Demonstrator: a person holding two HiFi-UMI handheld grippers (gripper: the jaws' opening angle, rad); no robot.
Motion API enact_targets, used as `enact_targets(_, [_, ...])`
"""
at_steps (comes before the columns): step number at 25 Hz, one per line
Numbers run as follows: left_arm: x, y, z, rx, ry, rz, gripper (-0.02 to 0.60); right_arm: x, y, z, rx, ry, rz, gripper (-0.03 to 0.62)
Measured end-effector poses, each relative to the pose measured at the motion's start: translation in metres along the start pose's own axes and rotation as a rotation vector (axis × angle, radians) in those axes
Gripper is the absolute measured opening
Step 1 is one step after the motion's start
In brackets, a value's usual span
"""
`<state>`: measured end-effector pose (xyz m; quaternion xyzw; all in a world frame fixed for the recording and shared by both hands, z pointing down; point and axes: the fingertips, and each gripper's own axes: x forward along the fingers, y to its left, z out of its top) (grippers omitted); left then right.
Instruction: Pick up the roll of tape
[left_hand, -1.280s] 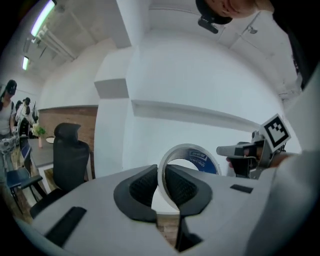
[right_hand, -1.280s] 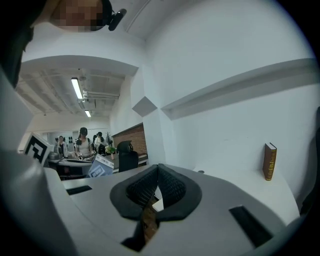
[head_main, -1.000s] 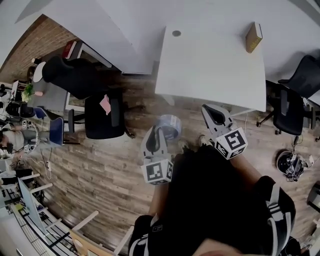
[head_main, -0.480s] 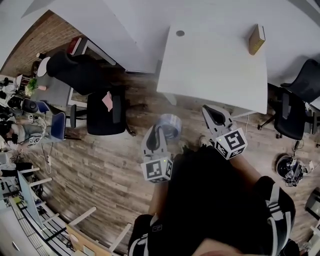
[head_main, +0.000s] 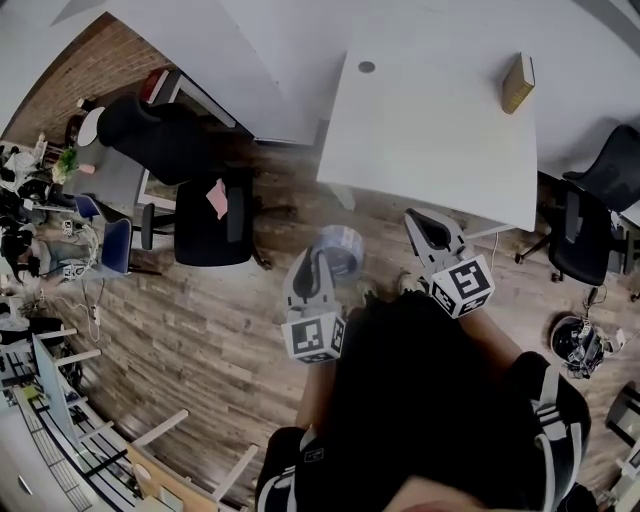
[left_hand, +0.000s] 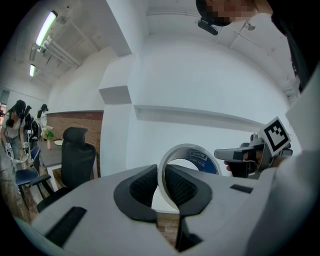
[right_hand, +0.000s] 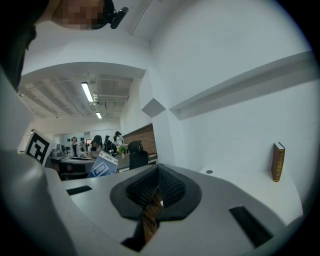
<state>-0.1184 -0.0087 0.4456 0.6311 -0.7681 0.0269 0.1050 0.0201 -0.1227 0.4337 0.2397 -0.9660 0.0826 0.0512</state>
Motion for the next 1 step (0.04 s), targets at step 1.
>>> enact_targets(1, [-0.0004, 0.0002, 0.0006, 0.0, -0.001, -0.002, 0.067, 0.0, 0.0008, 0.0006, 0.0, -0.001, 0.0, 0.012])
